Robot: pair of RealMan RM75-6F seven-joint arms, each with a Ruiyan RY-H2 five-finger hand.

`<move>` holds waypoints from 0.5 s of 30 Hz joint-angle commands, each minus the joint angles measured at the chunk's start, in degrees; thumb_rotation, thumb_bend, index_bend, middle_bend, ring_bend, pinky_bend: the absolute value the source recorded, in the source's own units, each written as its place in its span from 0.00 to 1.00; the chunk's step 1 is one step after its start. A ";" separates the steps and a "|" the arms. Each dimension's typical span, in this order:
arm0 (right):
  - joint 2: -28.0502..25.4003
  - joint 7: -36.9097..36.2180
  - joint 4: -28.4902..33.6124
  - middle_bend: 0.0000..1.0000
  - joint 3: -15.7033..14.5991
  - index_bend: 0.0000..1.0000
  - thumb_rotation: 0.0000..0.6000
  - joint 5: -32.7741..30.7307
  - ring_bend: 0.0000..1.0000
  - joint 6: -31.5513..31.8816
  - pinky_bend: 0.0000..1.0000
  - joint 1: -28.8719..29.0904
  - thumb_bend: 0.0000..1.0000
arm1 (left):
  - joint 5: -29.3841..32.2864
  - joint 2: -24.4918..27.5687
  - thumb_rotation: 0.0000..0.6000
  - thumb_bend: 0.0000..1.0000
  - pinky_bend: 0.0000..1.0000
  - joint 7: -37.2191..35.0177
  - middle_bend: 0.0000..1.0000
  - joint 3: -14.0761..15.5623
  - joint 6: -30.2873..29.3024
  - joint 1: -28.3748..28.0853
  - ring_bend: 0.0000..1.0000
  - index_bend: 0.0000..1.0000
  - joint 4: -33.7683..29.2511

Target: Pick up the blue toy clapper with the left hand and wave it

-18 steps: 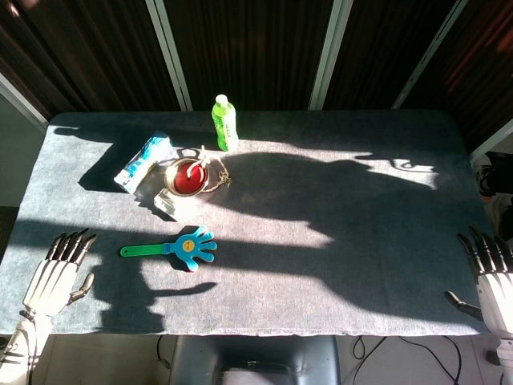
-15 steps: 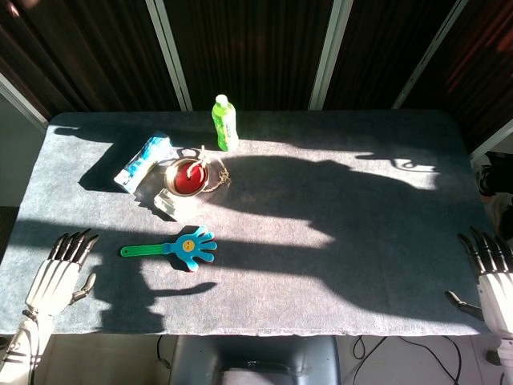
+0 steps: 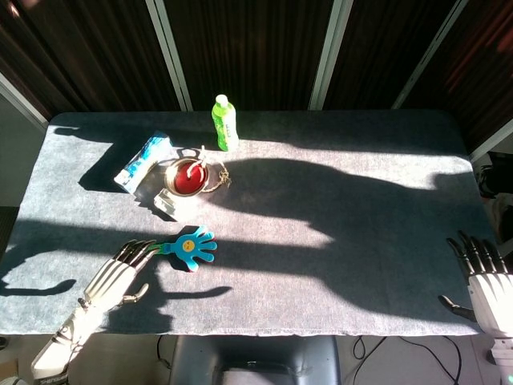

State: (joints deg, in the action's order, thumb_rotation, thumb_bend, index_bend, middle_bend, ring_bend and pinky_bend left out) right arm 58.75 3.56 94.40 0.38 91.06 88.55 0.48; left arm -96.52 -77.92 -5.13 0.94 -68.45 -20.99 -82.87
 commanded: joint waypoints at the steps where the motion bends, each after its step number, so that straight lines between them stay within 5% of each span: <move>1: -0.01 0.02 0.09 0.00 -0.02 0.00 1.00 -0.35 0.00 -0.67 0.00 0.25 0.14 | 1.34 -4.93 1.00 0.40 0.00 -1.89 0.00 -2.42 3.10 -3.71 0.00 0.03 3.31; 15: -0.48 -0.76 0.41 0.00 -0.06 0.00 1.00 -0.42 0.00 -1.24 0.00 0.40 0.14 | 10.16 -11.85 1.00 0.39 0.00 -0.02 0.00 -6.62 9.08 -8.74 0.00 0.22 10.10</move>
State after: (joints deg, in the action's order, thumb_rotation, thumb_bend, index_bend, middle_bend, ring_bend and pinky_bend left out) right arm 58.29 2.81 94.80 0.33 90.64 87.30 0.89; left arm -86.93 -89.37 -5.58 -5.53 -59.90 -29.40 -73.24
